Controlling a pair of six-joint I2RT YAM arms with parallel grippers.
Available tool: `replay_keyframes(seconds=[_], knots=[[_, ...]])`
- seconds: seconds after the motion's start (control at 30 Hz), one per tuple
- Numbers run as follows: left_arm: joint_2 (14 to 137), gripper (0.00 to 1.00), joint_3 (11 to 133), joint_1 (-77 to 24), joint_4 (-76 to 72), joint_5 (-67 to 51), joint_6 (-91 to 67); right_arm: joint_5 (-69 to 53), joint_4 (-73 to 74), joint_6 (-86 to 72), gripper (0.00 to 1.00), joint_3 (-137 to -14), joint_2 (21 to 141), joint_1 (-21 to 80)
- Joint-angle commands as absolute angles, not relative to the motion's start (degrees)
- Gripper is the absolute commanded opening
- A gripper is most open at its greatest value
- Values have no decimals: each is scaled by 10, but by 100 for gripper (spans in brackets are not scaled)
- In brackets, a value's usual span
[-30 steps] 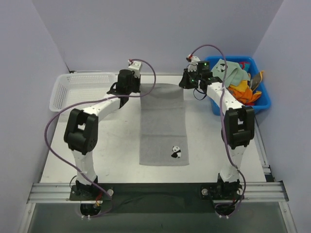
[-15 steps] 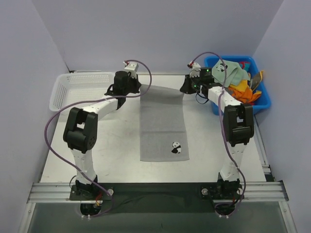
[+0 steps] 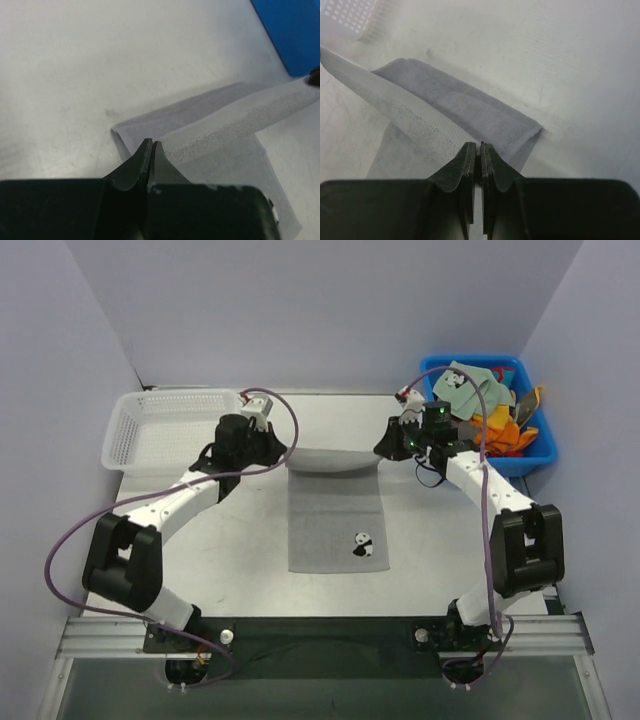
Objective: Fold and stack the towels
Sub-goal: Fold the towel
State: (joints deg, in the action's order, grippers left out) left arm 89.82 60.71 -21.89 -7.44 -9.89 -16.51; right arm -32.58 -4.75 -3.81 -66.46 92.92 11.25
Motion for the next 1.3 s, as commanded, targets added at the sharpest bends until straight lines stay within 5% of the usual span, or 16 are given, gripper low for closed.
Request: replay_keyframes(seconds=[0.0,0.3,0.57,1.27], knots=[[845,0,570,-239,-9,-98,-201,-299,-12,-65,1,-632,880,131],[784,0,476,-322,50,-39,-267,-272,33,-147,0,-517,840,141],[842,0,435,-328,48,-22,-316,-286,34,-191,0,-484,925,138],[1042,0,646,-262,89,0,-287,-258,30,-189,0,-647,1074,117]])
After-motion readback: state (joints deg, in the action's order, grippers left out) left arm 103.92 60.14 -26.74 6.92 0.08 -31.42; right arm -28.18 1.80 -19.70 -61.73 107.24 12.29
